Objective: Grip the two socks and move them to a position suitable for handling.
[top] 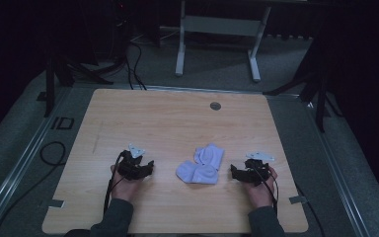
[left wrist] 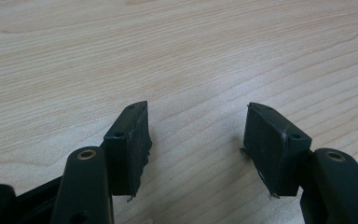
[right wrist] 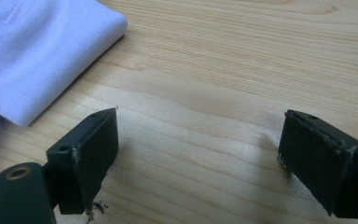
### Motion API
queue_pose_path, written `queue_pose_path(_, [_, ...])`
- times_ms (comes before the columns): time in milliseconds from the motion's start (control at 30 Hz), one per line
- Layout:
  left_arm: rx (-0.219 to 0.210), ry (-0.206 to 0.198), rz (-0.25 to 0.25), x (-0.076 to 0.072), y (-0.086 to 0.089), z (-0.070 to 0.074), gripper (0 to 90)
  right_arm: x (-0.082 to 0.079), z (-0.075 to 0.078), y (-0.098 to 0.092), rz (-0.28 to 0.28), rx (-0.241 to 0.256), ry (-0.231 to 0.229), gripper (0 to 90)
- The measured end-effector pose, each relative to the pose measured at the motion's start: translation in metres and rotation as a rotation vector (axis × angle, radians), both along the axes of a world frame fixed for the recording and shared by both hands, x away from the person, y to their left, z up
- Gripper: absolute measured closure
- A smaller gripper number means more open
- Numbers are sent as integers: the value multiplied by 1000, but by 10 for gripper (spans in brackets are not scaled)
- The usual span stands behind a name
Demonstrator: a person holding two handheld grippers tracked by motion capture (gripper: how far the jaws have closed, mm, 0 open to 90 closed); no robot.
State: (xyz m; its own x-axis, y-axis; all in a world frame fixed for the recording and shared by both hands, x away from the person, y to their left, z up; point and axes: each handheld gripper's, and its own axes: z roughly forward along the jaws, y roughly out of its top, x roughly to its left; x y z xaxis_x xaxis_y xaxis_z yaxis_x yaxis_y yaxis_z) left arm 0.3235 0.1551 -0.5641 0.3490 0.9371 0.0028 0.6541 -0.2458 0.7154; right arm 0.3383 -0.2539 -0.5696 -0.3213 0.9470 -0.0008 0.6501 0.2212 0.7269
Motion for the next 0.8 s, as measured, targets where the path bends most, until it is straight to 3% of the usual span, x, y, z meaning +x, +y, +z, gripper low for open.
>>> queue_pose_path(100, [0, 0, 1, 0, 0, 0, 406, -2, 1, 0, 8, 0, -1, 154])
queue_pose_path(300, [1, 2, 1, 0, 0, 0, 406, -8, 6, 2, 16, 1, 3, 389])
queue_pose_path(567, [0, 2, 2, 0, 0, 0, 406, -22, 20, 13, 111, 29, -14, 603])
queue_pose_path(800, [0, 3, 4, 0, -1, 0, 407, -37, 35, 29, 203, 174, -26, 855])
